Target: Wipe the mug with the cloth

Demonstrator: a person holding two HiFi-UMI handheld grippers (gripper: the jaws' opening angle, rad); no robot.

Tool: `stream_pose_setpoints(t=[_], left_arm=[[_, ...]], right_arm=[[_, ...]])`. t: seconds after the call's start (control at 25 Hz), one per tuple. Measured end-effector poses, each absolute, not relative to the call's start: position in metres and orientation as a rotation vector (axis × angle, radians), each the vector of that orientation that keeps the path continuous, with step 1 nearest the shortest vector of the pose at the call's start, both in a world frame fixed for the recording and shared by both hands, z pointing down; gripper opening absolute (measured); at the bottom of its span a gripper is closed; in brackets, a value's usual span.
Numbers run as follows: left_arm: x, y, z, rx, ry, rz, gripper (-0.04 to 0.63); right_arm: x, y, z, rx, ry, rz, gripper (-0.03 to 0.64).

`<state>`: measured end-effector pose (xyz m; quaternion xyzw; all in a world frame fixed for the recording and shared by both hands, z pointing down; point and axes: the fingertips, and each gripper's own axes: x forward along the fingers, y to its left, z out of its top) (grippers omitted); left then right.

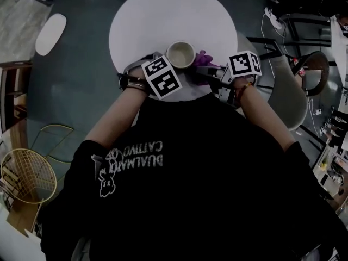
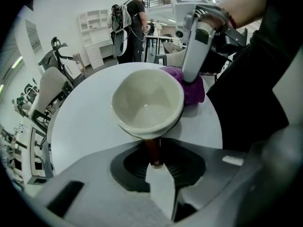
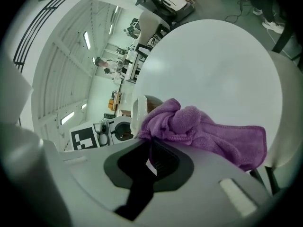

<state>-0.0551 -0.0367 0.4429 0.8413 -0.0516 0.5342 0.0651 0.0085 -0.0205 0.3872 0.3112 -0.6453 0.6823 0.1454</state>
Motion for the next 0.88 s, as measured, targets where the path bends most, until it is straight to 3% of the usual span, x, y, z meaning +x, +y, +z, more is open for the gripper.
stream_pose_setpoints(t=[0.88], left_arm=[[-0.048,-0.020,0.454,2.556,-0.010,1.788,0.064]], right_arm=[[0.024,-0.086,0.389,1.025,-1.917,1.840,0.028]])
